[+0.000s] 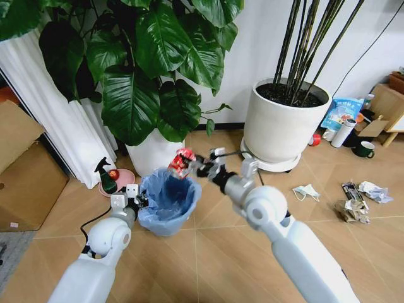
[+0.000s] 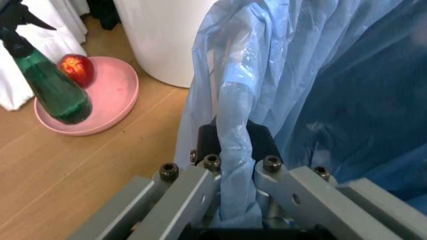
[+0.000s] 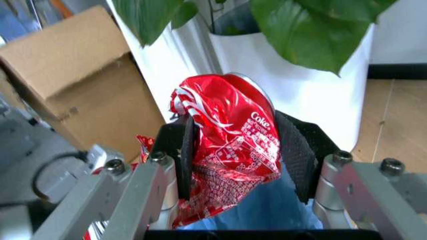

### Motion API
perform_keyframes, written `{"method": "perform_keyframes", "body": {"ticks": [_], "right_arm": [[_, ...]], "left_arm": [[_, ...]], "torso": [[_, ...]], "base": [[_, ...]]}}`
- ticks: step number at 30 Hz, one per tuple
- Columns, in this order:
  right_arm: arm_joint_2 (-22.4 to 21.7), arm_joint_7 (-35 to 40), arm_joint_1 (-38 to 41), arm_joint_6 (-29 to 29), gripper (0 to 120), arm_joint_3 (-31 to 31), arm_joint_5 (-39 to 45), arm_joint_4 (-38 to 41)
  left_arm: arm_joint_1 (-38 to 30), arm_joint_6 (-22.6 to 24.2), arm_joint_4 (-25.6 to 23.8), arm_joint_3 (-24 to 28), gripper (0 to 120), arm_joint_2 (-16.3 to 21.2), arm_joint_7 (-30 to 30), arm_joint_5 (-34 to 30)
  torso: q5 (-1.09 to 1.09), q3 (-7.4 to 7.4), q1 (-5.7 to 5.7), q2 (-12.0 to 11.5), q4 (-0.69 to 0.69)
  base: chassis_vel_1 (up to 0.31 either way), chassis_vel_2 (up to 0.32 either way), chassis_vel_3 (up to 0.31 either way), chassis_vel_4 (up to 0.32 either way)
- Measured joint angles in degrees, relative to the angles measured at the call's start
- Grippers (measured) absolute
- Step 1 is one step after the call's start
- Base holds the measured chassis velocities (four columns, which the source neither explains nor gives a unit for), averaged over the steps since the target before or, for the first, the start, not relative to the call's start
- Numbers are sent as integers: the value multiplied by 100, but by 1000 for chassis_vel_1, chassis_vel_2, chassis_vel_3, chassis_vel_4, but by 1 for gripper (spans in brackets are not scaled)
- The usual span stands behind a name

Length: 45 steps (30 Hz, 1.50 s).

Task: Pick up the trash bin and place the garbage on the floor into it.

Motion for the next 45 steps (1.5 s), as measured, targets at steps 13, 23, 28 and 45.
{"method": "perform_keyframes", "body": {"ticks": [13, 23, 28, 45], "right_arm": [[293, -224, 223, -169, 78, -541, -889, -492], [364, -23, 196, -70, 100, -146, -857, -473], [295, 54, 206, -28, 100, 438, -813, -569], [-63, -1, -636, 347, 100, 1707, -1267, -1119]], "left_arm": [[-73, 64, -70, 13, 0, 29, -60, -122], [-28, 46, -93, -49, 0, 16, -37, -111], [60, 18, -110, -123, 0, 5, 47, -82], [474, -210, -354, -425, 0, -50, 423, 105]], "torso": [[-1, 0, 0, 0, 0], [0, 0, 0, 0, 0], [0, 0, 0, 0, 0], [1, -1, 0, 0, 0]], "base": [[0, 0, 0, 0], [0, 0, 0, 0], [0, 0, 0, 0], [0, 0, 0, 0]]}}
